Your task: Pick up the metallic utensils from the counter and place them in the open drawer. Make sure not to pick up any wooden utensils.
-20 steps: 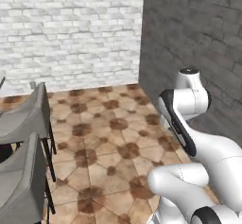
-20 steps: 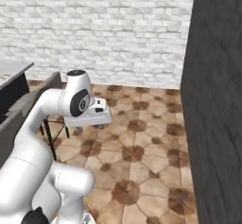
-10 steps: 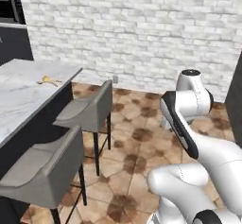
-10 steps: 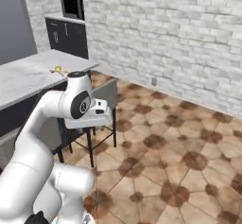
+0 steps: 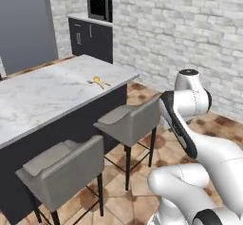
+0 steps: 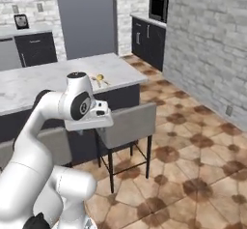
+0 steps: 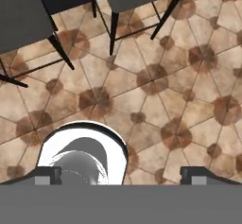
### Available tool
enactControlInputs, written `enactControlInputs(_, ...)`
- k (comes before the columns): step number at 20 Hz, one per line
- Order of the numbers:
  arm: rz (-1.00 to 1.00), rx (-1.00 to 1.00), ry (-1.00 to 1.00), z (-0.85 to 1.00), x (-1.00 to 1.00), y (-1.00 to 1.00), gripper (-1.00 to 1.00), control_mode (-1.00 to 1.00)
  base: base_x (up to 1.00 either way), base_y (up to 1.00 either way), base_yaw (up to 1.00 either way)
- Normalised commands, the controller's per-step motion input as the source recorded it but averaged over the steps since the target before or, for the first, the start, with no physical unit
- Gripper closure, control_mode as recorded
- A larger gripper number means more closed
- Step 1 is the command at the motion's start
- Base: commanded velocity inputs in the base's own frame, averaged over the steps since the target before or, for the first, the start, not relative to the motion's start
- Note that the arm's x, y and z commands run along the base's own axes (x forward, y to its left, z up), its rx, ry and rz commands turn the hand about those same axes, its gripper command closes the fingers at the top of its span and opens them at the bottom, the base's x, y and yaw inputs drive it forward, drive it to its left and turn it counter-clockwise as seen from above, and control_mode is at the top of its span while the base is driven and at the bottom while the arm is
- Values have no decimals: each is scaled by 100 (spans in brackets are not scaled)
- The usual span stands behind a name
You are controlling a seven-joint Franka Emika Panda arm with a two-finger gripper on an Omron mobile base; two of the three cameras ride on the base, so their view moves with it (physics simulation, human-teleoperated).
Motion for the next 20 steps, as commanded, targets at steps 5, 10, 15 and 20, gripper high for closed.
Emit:
enactControlInputs(5,0,0,0,0,0,0,-100,100,48,-100,37)
enactControlInputs(10,0,0,0,0,0,0,-100,100,53,-93,32)
enactControlInputs(15,0,0,0,0,0,0,-100,100,54,-69,45)
enactControlInputs(20,0,0,0,0,0,0,-100,100,51,-44,53)
